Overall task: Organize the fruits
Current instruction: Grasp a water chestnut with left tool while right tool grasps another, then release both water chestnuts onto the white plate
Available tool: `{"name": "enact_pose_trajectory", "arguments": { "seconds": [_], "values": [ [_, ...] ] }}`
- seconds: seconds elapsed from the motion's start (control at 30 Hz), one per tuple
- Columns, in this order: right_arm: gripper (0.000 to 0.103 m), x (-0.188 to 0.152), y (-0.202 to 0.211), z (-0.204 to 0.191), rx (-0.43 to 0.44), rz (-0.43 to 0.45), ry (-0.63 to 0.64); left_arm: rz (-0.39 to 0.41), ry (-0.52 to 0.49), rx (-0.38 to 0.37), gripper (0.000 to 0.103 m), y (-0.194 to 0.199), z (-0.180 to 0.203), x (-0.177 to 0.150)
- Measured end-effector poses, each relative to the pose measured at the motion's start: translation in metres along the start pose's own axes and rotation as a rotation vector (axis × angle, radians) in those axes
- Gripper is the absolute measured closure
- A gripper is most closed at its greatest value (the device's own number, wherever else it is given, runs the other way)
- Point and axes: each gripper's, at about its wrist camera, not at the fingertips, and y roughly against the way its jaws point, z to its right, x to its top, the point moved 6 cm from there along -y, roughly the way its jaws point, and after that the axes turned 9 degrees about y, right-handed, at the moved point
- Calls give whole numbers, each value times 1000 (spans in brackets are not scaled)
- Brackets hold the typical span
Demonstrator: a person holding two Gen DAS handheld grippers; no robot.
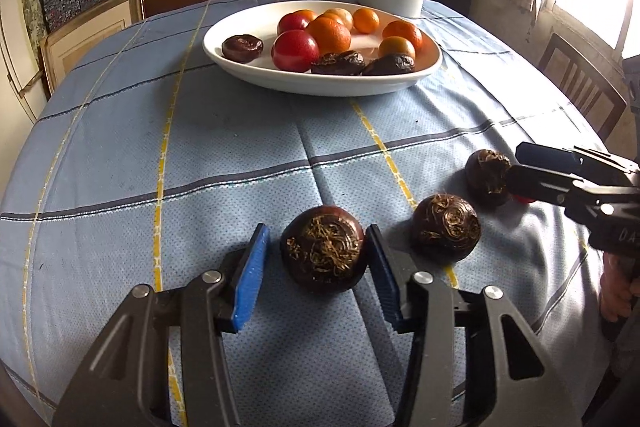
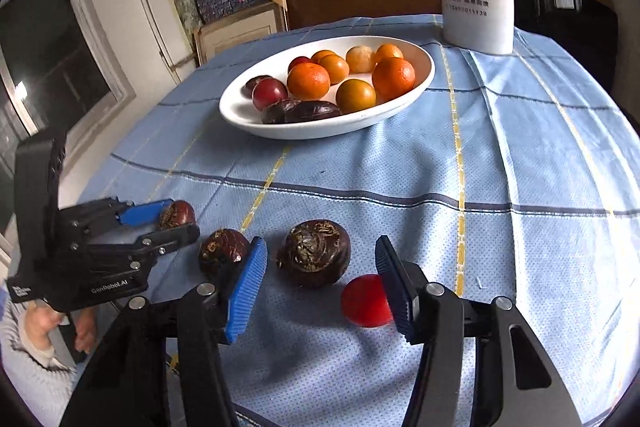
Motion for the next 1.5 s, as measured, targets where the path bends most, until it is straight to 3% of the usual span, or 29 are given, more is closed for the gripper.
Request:
{"name": "enact_pose_trajectory", "arguments": {
  "seconds": [0.23,0.3,0.33,0.57,0.8,1.03,1.27,1.37,1.5],
  "values": [
    [45,-1,-14,-26,-153,-81,247,-1,-18,17,54,-1,2,-1],
    [47,-1,-20,-24,-193,-100,301,-1,-17,16,54,-1,2,-1],
    [52,0,-20,-22,-193,-98,305,0,-16,14,54,-1,2,-1],
    [57,3,-8,-9,-95,-36,204,21,-15,-4,60,4,2,-1],
    [57,9,8,22,37,77,-27,40,-3,-18,61,8,2,3],
    [57,7,8,42,58,90,-137,-1,-21,5,60,0,4,-2],
    [57,7,12,51,47,115,-178,48,14,1,61,13,-3,4],
    [57,12,19,52,27,153,-174,78,42,-6,61,19,-7,24],
    [57,38,24,50,24,175,-156,160,54,8,61,35,-7,75]
  ]
}}
